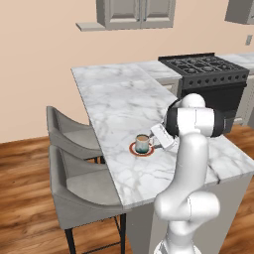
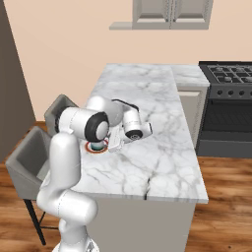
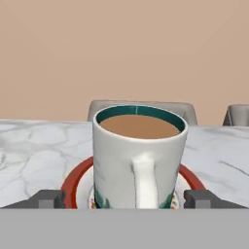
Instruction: Pick the cup of tea, navigate to the dining table, and place it on the saucer.
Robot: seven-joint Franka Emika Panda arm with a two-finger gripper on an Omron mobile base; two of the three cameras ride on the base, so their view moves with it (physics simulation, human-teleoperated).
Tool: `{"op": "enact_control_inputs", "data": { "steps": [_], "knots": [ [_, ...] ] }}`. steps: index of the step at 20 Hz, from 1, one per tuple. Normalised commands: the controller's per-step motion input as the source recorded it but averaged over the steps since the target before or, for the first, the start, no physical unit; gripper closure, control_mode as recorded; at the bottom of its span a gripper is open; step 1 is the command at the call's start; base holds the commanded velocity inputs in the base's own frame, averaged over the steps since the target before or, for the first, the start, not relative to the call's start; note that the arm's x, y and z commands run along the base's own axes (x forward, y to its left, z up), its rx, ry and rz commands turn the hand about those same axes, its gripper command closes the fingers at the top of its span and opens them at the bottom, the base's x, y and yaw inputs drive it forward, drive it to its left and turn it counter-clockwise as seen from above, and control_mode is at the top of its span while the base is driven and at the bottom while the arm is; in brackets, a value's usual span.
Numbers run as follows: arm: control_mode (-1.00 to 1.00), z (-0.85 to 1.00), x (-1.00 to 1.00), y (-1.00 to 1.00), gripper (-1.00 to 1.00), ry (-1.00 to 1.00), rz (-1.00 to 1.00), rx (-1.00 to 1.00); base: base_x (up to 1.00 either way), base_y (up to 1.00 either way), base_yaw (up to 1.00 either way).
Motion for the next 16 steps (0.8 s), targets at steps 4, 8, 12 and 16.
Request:
{"op": "enact_control_inputs", "data": {
  "steps": [4, 8, 12, 16],
  "knots": [
    [-1.0, 0.38, -0.36, -0.04, -1.0, -0.07, -0.04, 0.0, 0.0, 0.0, 0.0],
    [-1.0, 0.48, -0.5, -0.04, -1.0, -0.02, -0.04, 0.05, 0.0, 0.0, 0.0],
    [-1.0, 0.53, -0.65, -0.01, -1.0, -0.02, -0.06, 0.05, 0.0, 0.0, 0.0],
    [-1.0, 0.57, -0.76, 0.0, -1.0, -0.06, -0.08, 0.03, 0.0, 0.0, 0.0]
  ]
}}
